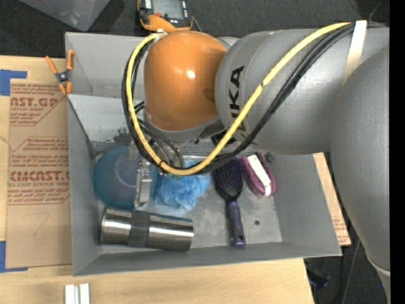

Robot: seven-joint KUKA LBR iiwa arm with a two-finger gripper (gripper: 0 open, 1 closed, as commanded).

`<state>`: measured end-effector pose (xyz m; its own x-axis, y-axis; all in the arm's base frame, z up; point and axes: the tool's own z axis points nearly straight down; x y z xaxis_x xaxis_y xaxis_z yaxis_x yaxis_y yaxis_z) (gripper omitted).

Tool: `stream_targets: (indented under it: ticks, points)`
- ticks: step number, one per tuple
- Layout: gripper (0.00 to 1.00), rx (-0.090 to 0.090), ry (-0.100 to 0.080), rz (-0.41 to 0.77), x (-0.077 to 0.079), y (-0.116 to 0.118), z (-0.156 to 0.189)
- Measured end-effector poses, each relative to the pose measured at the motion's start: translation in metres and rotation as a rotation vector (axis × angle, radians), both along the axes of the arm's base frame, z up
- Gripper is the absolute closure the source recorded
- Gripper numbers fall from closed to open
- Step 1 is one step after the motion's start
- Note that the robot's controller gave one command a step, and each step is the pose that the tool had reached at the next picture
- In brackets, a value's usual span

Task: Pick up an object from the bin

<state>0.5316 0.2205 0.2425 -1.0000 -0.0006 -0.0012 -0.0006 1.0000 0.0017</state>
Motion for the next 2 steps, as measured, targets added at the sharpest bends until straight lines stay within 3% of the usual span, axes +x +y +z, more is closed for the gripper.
stream_targets:
  ticks: [1,2]
  points:
    - [0.00,0.000,0.000,0.001,0.000,0.000,0.000]
    - [0.00,-0.003,0.007,0.098,-0.044,-0.051,-0.061]
